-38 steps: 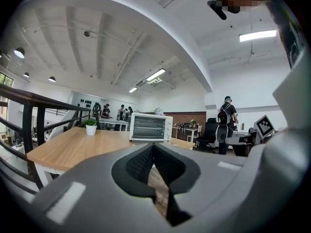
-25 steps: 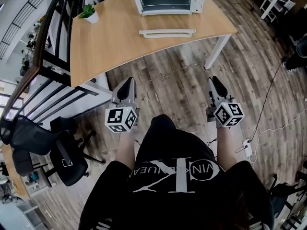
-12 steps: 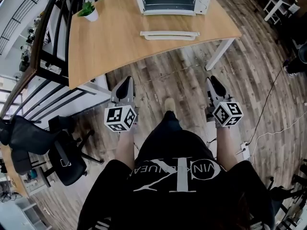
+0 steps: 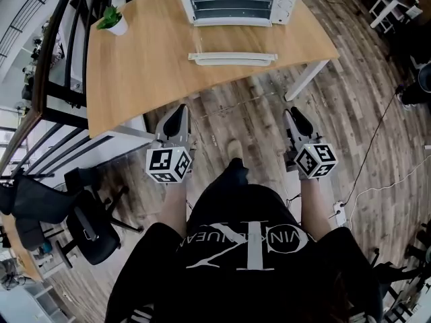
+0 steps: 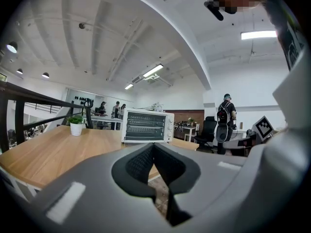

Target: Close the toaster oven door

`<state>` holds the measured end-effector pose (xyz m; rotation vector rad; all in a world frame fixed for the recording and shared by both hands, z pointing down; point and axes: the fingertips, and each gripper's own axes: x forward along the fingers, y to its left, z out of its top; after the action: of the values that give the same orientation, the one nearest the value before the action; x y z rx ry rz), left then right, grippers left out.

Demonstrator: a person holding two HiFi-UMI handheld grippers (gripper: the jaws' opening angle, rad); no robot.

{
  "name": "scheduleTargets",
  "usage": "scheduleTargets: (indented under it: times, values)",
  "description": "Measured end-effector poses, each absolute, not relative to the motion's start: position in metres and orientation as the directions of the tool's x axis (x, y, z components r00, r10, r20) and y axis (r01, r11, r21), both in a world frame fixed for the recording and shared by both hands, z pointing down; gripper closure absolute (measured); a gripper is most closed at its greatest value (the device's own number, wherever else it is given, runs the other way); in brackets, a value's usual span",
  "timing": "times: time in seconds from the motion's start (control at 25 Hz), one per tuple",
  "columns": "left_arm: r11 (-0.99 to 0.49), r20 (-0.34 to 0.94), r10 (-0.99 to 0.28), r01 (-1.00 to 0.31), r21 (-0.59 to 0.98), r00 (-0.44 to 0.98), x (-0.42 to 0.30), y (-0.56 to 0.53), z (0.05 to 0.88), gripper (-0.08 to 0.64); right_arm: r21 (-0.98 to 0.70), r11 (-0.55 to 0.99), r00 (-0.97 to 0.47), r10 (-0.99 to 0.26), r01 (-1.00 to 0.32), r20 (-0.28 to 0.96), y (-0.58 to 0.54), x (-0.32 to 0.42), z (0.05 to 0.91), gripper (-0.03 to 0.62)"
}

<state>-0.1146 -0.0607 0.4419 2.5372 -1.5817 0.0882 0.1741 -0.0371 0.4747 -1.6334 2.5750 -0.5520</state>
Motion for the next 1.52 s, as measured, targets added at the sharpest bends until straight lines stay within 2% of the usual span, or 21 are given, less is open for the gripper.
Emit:
scheduleTargets:
  times: [0.88, 1.52]
  values:
    - [-0.473, 0.212, -0.847, -0.873, 0.118, 0.487, -0.090, -0.165, 0.480, 0.549, -0.358, 0.340, -0.440, -0.863, -0.870, 0.249, -0.147, 0.168, 0.522, 0.520]
    - [-0.521, 0.218, -0.812, -0.840, 0.150, 0.542, -0.072, -0.228, 0.503, 0.549, -0.338, 0.306, -0.417, -0.847, -0.890, 0.331, -0.221, 0.163, 0.559, 0.519]
